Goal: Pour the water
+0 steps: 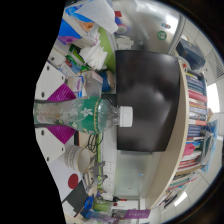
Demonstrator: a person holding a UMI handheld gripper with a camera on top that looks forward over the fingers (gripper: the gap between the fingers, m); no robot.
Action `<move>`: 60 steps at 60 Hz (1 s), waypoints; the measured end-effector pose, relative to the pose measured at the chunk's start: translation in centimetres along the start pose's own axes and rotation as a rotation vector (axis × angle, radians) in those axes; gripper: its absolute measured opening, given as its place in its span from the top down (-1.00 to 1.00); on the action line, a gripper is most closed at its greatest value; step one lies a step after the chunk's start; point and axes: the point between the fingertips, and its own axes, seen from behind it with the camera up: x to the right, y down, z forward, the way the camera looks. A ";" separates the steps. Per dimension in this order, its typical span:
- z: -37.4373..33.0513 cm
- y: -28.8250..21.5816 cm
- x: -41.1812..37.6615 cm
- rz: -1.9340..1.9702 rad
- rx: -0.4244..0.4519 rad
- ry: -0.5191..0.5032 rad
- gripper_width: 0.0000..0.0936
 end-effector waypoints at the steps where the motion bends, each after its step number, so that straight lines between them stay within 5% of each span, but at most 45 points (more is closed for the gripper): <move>1: 0.1 0.0 0.0 0.009 -0.005 -0.001 0.43; 16: 1.9 -3.5 0.0 0.283 -0.060 -0.049 0.43; 34: 4.5 -8.5 0.5 1.200 -0.160 -0.205 0.44; 60: 5.9 -11.2 3.9 2.055 -0.142 -0.359 0.43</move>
